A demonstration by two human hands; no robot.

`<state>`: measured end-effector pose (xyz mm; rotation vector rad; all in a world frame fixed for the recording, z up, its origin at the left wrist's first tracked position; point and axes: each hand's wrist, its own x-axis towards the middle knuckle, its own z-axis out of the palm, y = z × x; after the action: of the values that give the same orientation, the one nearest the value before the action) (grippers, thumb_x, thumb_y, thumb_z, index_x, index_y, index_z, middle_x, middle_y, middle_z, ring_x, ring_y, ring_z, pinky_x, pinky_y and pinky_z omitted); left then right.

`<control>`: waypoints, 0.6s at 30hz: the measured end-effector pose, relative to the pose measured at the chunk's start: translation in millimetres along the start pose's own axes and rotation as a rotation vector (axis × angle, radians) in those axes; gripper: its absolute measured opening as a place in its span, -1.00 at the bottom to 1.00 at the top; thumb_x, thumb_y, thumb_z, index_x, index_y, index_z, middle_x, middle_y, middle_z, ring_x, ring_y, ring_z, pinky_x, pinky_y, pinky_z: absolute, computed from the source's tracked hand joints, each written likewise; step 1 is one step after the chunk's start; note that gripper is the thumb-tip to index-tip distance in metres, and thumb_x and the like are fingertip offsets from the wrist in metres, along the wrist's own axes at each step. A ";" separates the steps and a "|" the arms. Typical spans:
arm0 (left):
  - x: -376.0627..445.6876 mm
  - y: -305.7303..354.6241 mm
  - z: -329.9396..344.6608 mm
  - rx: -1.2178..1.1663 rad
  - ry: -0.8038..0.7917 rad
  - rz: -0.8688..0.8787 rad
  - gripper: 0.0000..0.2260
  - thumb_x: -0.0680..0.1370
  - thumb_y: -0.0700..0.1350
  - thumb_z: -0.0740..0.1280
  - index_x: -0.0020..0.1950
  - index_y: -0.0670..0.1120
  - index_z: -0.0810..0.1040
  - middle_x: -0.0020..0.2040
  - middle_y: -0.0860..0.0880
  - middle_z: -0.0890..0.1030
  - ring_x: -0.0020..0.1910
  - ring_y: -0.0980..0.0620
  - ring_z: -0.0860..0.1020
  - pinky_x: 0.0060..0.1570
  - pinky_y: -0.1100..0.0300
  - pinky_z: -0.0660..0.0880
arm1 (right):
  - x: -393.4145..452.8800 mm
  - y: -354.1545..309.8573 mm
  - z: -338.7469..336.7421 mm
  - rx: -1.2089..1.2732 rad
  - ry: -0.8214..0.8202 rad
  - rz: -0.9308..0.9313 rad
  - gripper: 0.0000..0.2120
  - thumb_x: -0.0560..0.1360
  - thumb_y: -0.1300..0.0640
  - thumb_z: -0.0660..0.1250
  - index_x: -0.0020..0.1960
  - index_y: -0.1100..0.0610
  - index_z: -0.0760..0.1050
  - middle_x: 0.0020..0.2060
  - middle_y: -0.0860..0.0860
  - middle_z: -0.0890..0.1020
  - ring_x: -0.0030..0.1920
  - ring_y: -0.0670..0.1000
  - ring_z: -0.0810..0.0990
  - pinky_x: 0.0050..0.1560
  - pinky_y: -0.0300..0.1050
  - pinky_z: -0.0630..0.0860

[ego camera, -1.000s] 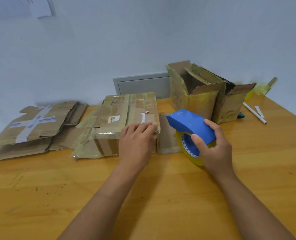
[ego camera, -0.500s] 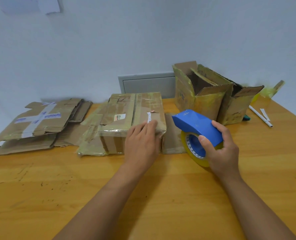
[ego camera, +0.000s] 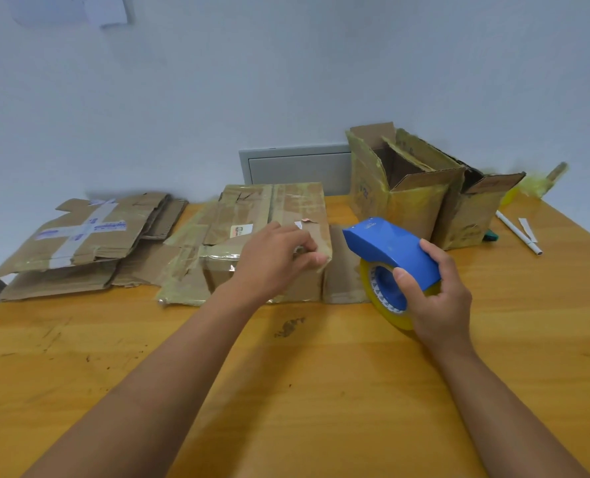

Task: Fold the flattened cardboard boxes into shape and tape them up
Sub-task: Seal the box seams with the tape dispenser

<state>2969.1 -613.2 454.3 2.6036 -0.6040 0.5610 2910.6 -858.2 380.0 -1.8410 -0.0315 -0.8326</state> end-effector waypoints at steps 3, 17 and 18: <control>-2.7 -0.8 3.0 0.041 0.033 0.059 -0.61 0.43 0.27 0.40 0.06 0.00 0.66 0.02 0.10 0.65 -0.05 0.04 0.42 -0.18 0.18 0.25 | 0.2 0.5 -0.3 -0.008 -0.001 -0.002 -0.40 0.43 -0.28 0.31 0.39 -0.02 0.43 0.14 -0.08 0.53 0.04 -0.35 0.51 -0.12 -0.50 0.44; -13.3 4.6 6.8 0.235 0.126 0.194 -0.76 0.46 0.02 0.51 -0.01 -0.11 0.64 -0.11 -0.02 0.65 -0.17 -0.12 0.53 -0.21 0.11 0.32 | -0.5 0.5 -0.8 -0.003 0.005 -0.016 -0.41 0.44 -0.26 0.31 0.38 -0.01 0.43 0.09 -0.18 0.51 0.04 -0.34 0.51 -0.13 -0.49 0.44; -14.6 7.2 7.7 0.243 0.134 0.188 -0.76 0.45 0.02 0.52 -0.02 -0.11 0.63 -0.12 -0.02 0.65 -0.18 -0.12 0.53 -0.23 0.09 0.34 | -0.3 0.8 -0.9 -0.002 0.004 -0.015 -0.41 0.44 -0.27 0.31 0.38 -0.02 0.43 0.09 -0.21 0.50 0.04 -0.34 0.51 -0.13 -0.49 0.44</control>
<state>2955.7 -618.0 443.2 2.7196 -0.7843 0.9122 2910.2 -859.2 379.3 -1.8425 -0.0415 -0.8470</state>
